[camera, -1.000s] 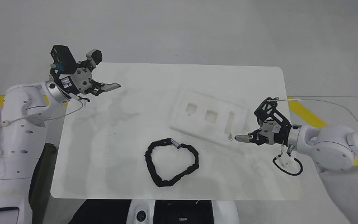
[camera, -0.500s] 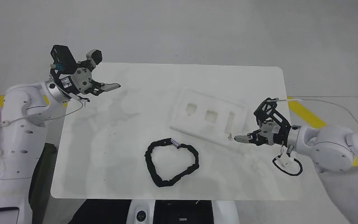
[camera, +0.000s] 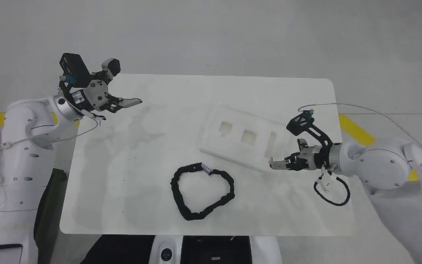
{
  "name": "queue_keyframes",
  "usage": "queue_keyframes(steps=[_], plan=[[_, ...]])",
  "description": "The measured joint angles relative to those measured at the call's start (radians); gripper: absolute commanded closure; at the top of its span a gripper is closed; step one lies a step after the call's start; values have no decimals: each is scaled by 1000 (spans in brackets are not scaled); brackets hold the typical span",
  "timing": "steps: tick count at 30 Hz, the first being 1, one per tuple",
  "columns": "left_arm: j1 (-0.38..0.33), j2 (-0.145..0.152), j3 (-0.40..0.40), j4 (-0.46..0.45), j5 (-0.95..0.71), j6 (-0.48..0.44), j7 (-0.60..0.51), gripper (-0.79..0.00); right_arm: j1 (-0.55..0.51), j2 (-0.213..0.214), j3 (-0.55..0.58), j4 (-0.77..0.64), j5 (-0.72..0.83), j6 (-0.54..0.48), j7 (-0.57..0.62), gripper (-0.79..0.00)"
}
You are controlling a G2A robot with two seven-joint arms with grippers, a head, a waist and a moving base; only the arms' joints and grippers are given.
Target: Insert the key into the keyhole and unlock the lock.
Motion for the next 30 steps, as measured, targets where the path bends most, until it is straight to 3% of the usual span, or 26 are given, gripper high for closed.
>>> queue_keyframes(steps=[11, 18, 20, 27, 28, 29, 30], plan=[[0, 0, 0, 0, 0, 0, 0, -785, 98, -26, -176, 28, -77, 108, 16, -785], [0, 0, 0, 0, 0, 0, 0, -785, 132, -39, -241, 54, -85, 141, 27, -711], [0, 0, 0, 0, 0, 0, 0, -785, 143, -43, -255, 68, -83, 149, 29, -619], [0, 0, 0, 0, 0, 0, 0, -785, 178, -55, -294, 118, -88, 176, 34, -511], [0, 0, 0, 0, 0, 0, 0, -785, 183, -57, -299, 127, -89, 179, 34, -483], [0, 0, 0, 0, 0, 0, 0, -785, 187, -58, -303, 133, -90, 181, 34, -391], [0, 0, 0, 0, 0, 0, 0, -785, 190, -59, -307, 139, -92, 182, 35, -382]])
